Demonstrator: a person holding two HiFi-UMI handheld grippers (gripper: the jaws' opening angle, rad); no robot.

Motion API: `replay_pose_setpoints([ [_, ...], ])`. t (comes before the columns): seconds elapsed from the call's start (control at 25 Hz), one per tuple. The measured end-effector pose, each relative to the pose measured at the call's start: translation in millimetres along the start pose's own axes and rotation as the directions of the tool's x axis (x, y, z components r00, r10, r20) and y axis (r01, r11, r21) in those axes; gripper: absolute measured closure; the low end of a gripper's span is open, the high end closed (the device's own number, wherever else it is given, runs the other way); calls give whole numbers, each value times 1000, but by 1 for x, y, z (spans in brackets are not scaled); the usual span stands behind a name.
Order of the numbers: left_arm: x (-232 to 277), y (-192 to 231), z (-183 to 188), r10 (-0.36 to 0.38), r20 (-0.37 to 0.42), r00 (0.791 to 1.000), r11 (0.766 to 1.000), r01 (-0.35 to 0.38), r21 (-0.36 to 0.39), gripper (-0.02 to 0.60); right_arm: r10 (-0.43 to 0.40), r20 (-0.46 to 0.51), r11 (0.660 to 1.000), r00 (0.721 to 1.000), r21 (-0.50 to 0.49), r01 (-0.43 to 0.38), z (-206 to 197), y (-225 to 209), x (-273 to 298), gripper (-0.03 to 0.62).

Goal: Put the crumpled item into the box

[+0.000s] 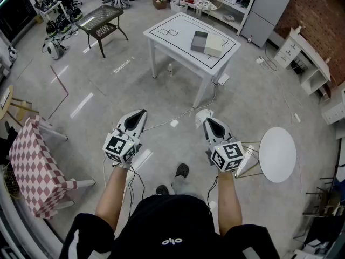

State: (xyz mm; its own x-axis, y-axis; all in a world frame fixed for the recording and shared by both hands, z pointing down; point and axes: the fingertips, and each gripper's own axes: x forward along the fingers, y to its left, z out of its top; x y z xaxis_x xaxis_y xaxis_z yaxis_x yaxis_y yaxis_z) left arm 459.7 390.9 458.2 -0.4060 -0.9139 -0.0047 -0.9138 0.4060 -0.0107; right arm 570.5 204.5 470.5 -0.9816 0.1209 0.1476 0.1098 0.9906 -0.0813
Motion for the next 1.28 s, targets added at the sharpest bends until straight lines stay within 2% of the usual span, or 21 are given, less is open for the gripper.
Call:
replay_pose_setpoints([
  [0.36, 28, 0, 4, -7, -8, 1000, 1000, 7, 11, 574, 16, -5, 1000, 1000, -4, -16, 4, -28, 14, 576],
  [0.84, 105, 9, 13, 35, -5, 999, 999, -35, 37, 574, 46, 16, 999, 999, 17, -46, 30, -109, 53, 576],
  [1.08, 140, 9, 12, 36, -9, 999, 999, -36, 36, 574, 70, 22, 997, 997, 13, -71, 38, -136, 73, 576],
  [1.28, 171, 25, 9, 28, -14, 1000, 999, -28, 33, 574, 74, 18, 997, 997, 18, -74, 41, -156, 101, 576],
])
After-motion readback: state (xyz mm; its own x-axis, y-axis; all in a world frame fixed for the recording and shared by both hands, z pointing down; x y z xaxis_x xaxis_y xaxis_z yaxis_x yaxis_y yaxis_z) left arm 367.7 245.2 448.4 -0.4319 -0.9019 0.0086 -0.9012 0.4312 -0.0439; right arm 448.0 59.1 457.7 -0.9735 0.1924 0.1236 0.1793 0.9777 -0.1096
